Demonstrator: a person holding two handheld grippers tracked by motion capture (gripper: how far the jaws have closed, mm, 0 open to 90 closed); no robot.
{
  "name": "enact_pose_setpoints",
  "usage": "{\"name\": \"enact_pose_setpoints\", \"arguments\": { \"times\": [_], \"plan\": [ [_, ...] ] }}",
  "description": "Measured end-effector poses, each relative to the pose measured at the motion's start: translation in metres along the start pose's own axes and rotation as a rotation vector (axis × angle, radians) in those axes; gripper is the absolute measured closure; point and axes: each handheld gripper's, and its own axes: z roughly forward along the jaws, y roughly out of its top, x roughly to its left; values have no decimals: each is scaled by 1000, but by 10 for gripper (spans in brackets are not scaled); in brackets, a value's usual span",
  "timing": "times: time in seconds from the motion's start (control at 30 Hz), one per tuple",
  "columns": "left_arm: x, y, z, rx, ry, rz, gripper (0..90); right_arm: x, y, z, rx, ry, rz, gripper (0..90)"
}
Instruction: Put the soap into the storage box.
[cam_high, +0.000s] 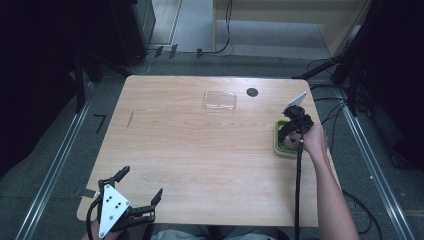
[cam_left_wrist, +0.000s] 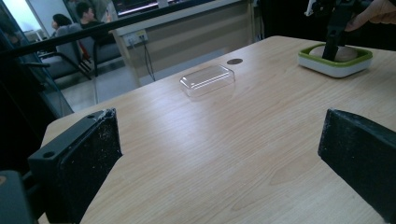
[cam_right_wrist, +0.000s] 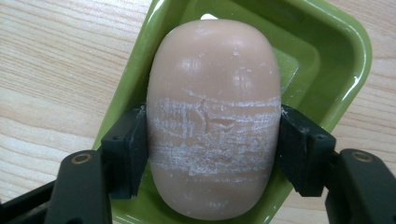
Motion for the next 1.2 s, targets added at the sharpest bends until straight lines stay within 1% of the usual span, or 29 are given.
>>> {"name": "enact_pose_setpoints", "arguments": {
  "times": [0.3,0.6,0.77,0.87,0.93,0.97,1.0,1.03,1.07,1.13,1.17,1.2],
  "plan": [
    [0,0,0,0,-1,2,0,1,0,0,5,-2,-9,336],
    [0,0,0,-1,0,2,0,1,1,1,4,-14,-22,334],
    [-1,0,0,-1,-1,1,0,3,0,-3,-3,-27,-26,306],
    [-1,0,0,-1,-1,1,0,4,-1,-7,-12,-26,-26,248],
    [-1,0,0,-2,-1,0,0,5,-2,-11,-16,-38,-32,210],
    [-1,0,0,-2,-1,0,0,5,-2,-11,-16,-38,-32,210],
    [-1,0,1,-1,-4,3,0,8,-3,-15,-22,-43,-44,163],
    [-1,0,1,-1,-4,3,0,8,-3,-15,-22,-43,-44,163],
    [-1,0,1,-1,-6,6,0,10,-5,-18,-27,-34,-60,142],
    [-1,0,1,-1,-5,5,0,11,-5,-20,-26,-29,-67,139],
    [-1,0,1,-1,-4,2,0,13,-6,-22,-32,-26,-78,136],
    [-1,0,1,-1,-4,2,0,18,-7,-25,-32,-17,-91,102]
  ]
}}
